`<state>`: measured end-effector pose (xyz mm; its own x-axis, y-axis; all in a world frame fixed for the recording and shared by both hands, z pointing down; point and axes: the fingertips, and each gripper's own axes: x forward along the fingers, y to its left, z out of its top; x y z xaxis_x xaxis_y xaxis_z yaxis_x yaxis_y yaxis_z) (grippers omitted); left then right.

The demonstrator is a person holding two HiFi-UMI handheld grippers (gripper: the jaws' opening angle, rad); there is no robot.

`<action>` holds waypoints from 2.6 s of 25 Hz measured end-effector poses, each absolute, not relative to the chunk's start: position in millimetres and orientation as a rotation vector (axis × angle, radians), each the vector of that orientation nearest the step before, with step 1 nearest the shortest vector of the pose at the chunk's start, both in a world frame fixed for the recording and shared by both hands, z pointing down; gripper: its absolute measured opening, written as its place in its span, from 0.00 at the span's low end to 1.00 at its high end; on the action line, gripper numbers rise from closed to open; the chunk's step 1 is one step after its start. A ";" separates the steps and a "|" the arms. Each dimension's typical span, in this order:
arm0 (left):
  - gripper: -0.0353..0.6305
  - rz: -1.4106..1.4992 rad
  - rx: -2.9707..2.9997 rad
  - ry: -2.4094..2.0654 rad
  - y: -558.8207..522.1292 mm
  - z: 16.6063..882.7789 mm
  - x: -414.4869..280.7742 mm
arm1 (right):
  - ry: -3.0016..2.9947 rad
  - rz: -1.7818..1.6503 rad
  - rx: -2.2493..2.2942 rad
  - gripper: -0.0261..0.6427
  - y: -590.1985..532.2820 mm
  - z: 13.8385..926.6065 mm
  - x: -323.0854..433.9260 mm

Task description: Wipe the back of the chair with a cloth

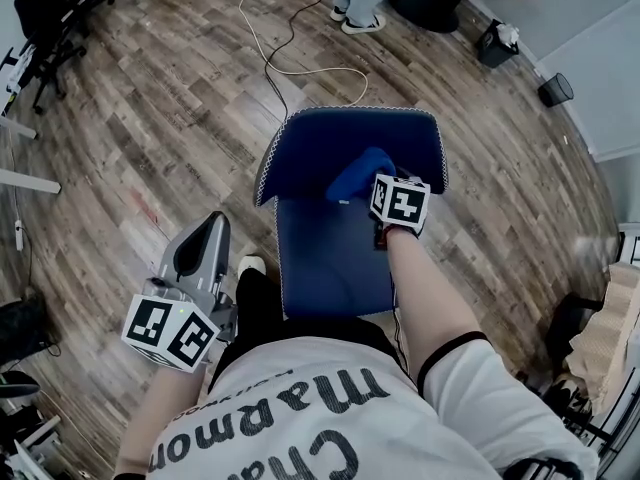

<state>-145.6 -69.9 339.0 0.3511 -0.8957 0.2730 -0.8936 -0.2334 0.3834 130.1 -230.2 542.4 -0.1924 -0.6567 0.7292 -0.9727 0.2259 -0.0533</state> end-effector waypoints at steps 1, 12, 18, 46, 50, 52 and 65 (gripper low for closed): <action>0.07 -0.004 2.149 -1.555 -70.2 338.7 -144.6 | -1.913 0.716 1.517 0.20 -231.2 542.1 137.3; 0.07 -0.001 2.166 -1.554 -67.8 333.7 -139.0 | -1.794 0.781 1.730 0.20 -232.7 533.8 207.4; 0.07 0.000 2.178 -1.549 -66.8 330.3 -136.2 | -1.726 0.834 1.841 0.20 -223.8 530.7 241.7; 0.07 -0.004 2.123 -1.557 -63.2 346.2 -154.0 | -2.238 0.605 1.013 0.20 -152.1 540.0 -30.0; 0.07 -0.001 2.105 -1.576 -60.7 347.7 -162.9 | -2.257 0.575 0.912 0.20 -149.0 544.6 -56.1; 0.07 0.002 2.102 -1.578 -60.2 348.8 -165.2 | -2.247 0.597 0.931 0.20 -155.0 548.3 -57.8; 0.07 0.023 2.094 -1.571 -63.5 353.4 -165.0 | -2.201 0.644 1.060 0.20 -181.1 558.3 -28.4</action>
<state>-165.0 -63.5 353.4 0.3277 -0.8913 0.3133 -0.9002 -0.1939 0.3900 -28.4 -181.1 558.3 -0.4971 -0.5170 0.6968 -0.8111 0.5623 -0.1614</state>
